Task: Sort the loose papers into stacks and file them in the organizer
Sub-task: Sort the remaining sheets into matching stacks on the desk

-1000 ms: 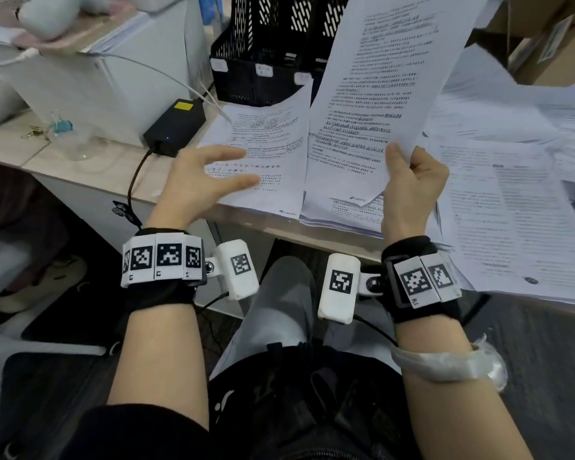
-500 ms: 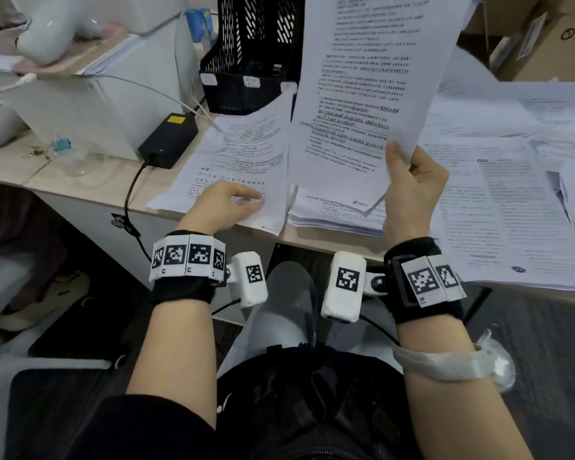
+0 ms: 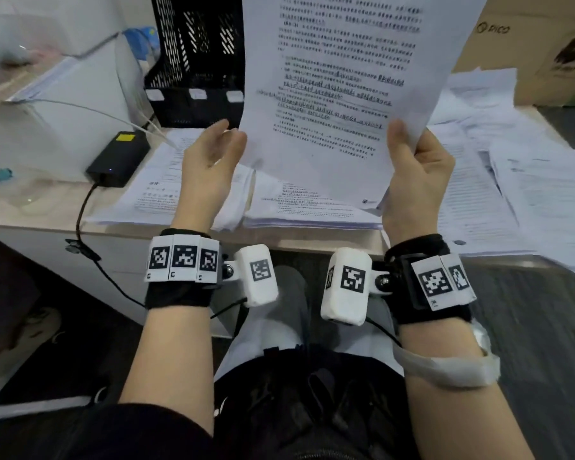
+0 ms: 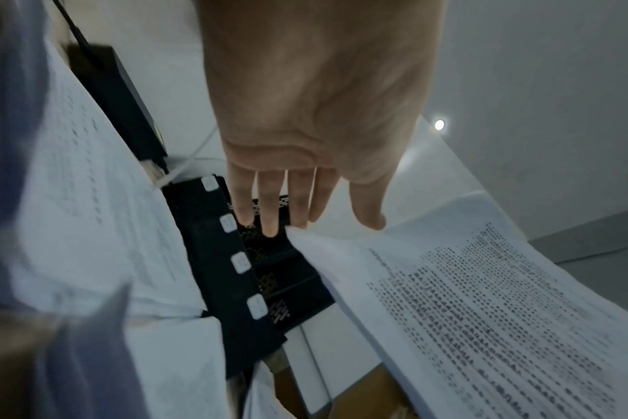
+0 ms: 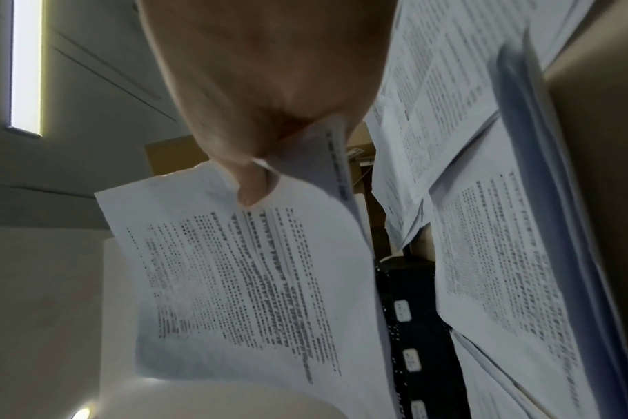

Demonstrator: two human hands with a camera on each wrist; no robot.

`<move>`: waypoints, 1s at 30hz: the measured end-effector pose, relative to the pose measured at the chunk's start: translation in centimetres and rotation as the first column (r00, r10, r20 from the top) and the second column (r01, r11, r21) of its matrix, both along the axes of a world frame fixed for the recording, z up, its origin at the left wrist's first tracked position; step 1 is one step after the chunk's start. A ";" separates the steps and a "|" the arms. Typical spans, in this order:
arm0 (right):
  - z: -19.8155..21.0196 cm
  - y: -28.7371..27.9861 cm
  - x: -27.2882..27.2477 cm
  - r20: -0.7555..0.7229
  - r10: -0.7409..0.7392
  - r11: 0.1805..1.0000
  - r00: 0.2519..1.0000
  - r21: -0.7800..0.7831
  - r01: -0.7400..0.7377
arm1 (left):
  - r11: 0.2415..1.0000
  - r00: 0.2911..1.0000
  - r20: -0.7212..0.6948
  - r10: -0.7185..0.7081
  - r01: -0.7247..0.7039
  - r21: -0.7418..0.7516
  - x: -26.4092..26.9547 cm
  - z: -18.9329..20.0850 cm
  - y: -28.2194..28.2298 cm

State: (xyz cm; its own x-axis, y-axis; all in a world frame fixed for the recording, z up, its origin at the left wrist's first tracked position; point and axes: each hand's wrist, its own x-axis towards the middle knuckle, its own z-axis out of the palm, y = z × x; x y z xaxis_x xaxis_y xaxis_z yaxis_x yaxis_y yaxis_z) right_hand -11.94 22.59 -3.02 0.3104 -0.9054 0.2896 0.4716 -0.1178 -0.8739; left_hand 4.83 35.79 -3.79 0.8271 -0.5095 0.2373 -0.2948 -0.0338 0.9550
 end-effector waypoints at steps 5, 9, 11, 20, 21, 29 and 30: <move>0.6 -1.2 -2.8 0.046 -0.010 1.000 0.999 0.016 0.010 | 0.987 0.997 0.076 -0.005 0.017 -0.159 -2.1 1.2 -1.9; 0.4 -2.1 -4.6 -0.001 -0.035 0.998 0.999 0.055 0.035 | 0.990 0.994 0.091 0.053 -0.041 -0.132 -3.5 1.1 -3.8; -0.1 -2.4 -5.4 -0.022 -0.014 0.995 1.000 0.097 0.016 | 0.993 0.998 0.052 0.045 -0.038 -0.115 -3.8 0.5 -4.6; -1.7 -3.4 -7.2 -0.052 -0.048 0.984 0.997 0.167 0.056 | 0.994 0.991 0.107 0.085 -0.077 -0.078 -4.9 -1.6 -5.6; -1.8 -3.4 -7.1 -0.051 -0.053 0.984 0.997 0.168 0.061 | 0.991 0.985 0.117 0.123 -0.117 -0.063 -5.0 -1.5 -5.5; -2.8 -4.1 -7.4 -0.077 -0.146 0.978 0.986 0.141 0.156 | 0.909 0.892 0.188 0.410 -0.417 -0.005 -2.5 -2.0 -3.7; -3.1 -4.2 -7.4 -0.085 -0.159 0.977 0.984 0.126 0.169 | 0.897 0.881 0.194 0.431 -0.442 0.014 -2.1 -2.3 -3.3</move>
